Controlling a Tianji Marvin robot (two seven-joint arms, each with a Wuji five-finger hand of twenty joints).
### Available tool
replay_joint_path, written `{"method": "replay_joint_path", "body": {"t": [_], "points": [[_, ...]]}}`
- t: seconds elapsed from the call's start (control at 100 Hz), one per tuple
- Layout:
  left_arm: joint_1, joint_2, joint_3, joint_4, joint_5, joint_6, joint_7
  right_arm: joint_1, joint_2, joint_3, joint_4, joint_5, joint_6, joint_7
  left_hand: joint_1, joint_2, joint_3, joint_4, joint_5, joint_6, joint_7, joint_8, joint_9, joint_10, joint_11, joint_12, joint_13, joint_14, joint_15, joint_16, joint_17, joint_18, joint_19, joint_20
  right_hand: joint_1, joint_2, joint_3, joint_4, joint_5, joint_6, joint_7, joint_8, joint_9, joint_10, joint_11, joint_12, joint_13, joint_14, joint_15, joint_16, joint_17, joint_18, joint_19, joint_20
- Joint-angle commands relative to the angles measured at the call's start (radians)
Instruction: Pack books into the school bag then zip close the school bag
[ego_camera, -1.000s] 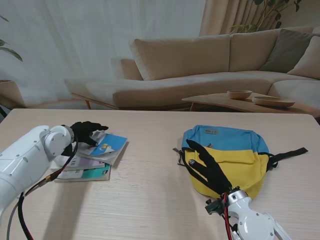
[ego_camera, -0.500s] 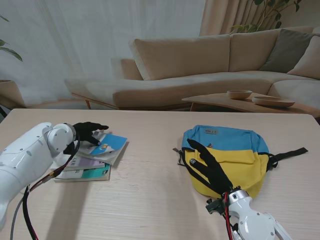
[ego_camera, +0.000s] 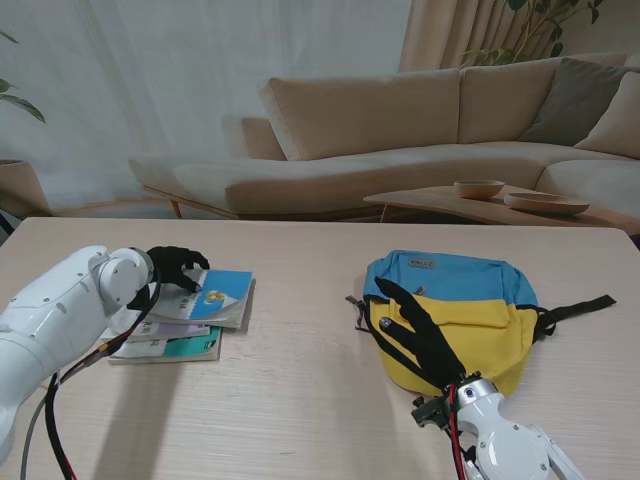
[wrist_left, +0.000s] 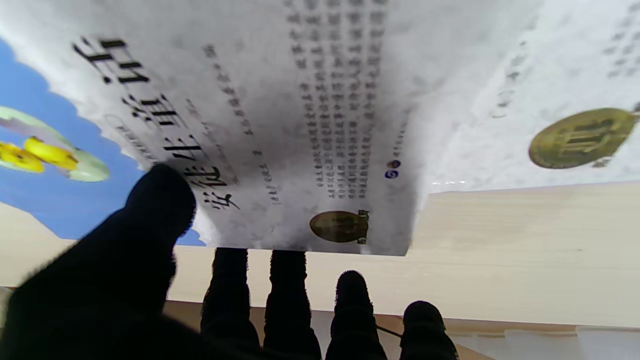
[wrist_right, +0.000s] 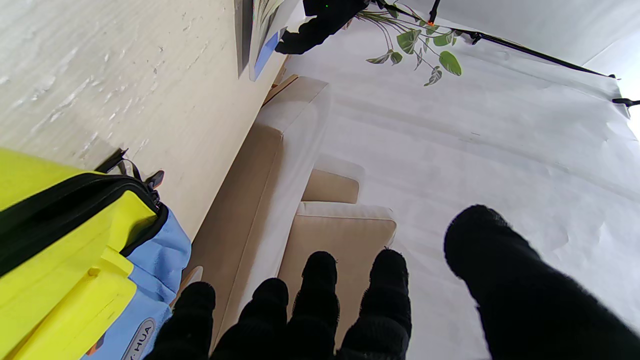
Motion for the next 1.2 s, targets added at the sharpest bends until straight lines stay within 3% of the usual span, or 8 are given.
{"method": "replay_joint_path", "body": {"t": [0.0,0.23,0.29,0.48,0.63,0.69,0.77,1.19], "points": [[0.000,0.001,0.004,-0.010,0.009,-0.003,-0.017,-0.005,-0.008,-0.005,0.001,-0.003,-0.002,0.012,0.002,-0.045,0.090,0.022,-0.036,0.025,0.149,0.048,-0.019,0.007,-0.039,0.015,-0.010,0.016,-0.007,0.021,-0.023,0.034,0.013,0.037,0.023,-0.010,0.028,0.012,-0.011,-0.007,0.013,-0.013,-0.007,-0.003,0.017,0.009,-0.016,-0.016,0.006,-0.003,-0.002,-0.026,0.019,-0.008],[-0.012,0.003,0.048,0.000,0.028,-0.001,-0.005,0.000,-0.009,-0.008,0.007,-0.005,-0.006,0.007,0.043,-0.099,0.211,0.016,0.036,0.021,0.599,0.290,-0.029,0.003,-0.211,0.030,-0.013,0.019,-0.031,-0.010,-0.030,0.045,0.034,0.099,0.023,-0.012,0.029,0.012,-0.010,-0.007,0.014,-0.014,-0.008,-0.002,0.017,0.009,-0.015,-0.017,0.006,-0.003,-0.002,-0.025,0.021,-0.009],[-0.015,0.001,0.056,0.006,0.027,-0.001,0.004,0.001,-0.010,-0.010,0.009,-0.006,-0.006,0.005,0.083,-0.129,0.216,-0.018,0.056,0.028,0.702,0.400,-0.029,0.001,-0.228,0.037,-0.011,0.019,-0.024,-0.010,-0.032,0.047,0.042,0.120,0.023,-0.011,0.030,0.012,-0.011,-0.007,0.014,-0.014,-0.008,-0.002,0.017,0.009,-0.015,-0.017,0.007,-0.003,-0.002,-0.025,0.022,-0.010],[-0.007,0.002,0.040,-0.008,0.044,0.002,0.022,0.002,-0.010,-0.011,0.011,-0.005,-0.005,0.002,0.225,-0.145,0.225,-0.051,0.265,0.013,0.811,0.749,-0.014,0.014,-0.103,0.014,0.009,0.044,0.058,-0.019,-0.041,0.066,0.090,0.233,0.023,-0.011,0.032,0.012,-0.011,-0.009,0.015,-0.015,-0.007,0.001,0.019,0.010,-0.015,-0.017,0.007,-0.003,-0.002,-0.025,0.024,-0.011],[0.021,0.008,-0.023,-0.054,0.057,0.009,0.006,0.003,-0.011,-0.013,0.013,-0.004,-0.008,0.000,0.284,-0.114,0.204,-0.042,0.367,0.015,0.850,0.763,0.190,0.071,0.001,-0.085,0.075,0.097,0.221,-0.052,0.006,0.122,0.129,0.274,0.023,-0.011,0.033,0.012,-0.011,-0.008,0.016,-0.015,-0.008,0.001,0.019,0.010,-0.015,-0.017,0.008,-0.003,-0.001,-0.026,0.025,-0.012],[0.035,0.014,-0.048,-0.081,0.071,0.012,-0.006,0.003,-0.011,-0.014,0.014,-0.005,-0.009,0.000,0.337,-0.138,0.149,-0.046,0.377,-0.003,0.852,0.778,0.409,0.099,-0.062,0.099,0.160,0.129,0.282,-0.077,0.035,0.154,0.169,0.293,0.022,-0.012,0.033,0.012,-0.011,-0.010,0.017,-0.015,-0.008,0.001,0.019,0.010,-0.014,-0.016,0.008,-0.003,0.000,-0.026,0.026,-0.012],[0.052,0.020,-0.077,-0.114,0.085,0.017,-0.027,0.003,-0.011,-0.014,0.015,-0.004,-0.010,-0.001,0.383,-0.151,0.098,-0.043,0.385,-0.025,0.854,0.794,0.592,0.090,-0.087,0.127,0.250,0.147,0.347,-0.068,0.061,0.176,0.238,0.319,0.022,-0.011,0.034,0.011,-0.012,-0.010,0.016,-0.015,-0.008,0.001,0.019,0.010,-0.014,-0.017,0.008,-0.003,0.000,-0.026,0.027,-0.012],[0.195,0.040,-0.295,-0.321,0.184,0.011,-0.061,0.006,-0.012,-0.020,0.019,-0.002,-0.019,-0.007,0.399,-0.157,0.071,-0.045,0.391,-0.048,0.850,0.757,0.780,0.121,-0.233,0.032,0.635,0.262,0.694,0.065,0.185,0.236,0.938,0.328,0.023,-0.013,0.036,0.011,-0.008,-0.009,0.022,-0.014,-0.006,0.002,0.020,0.010,-0.014,-0.016,0.011,-0.003,0.002,-0.025,0.033,-0.015]]}}
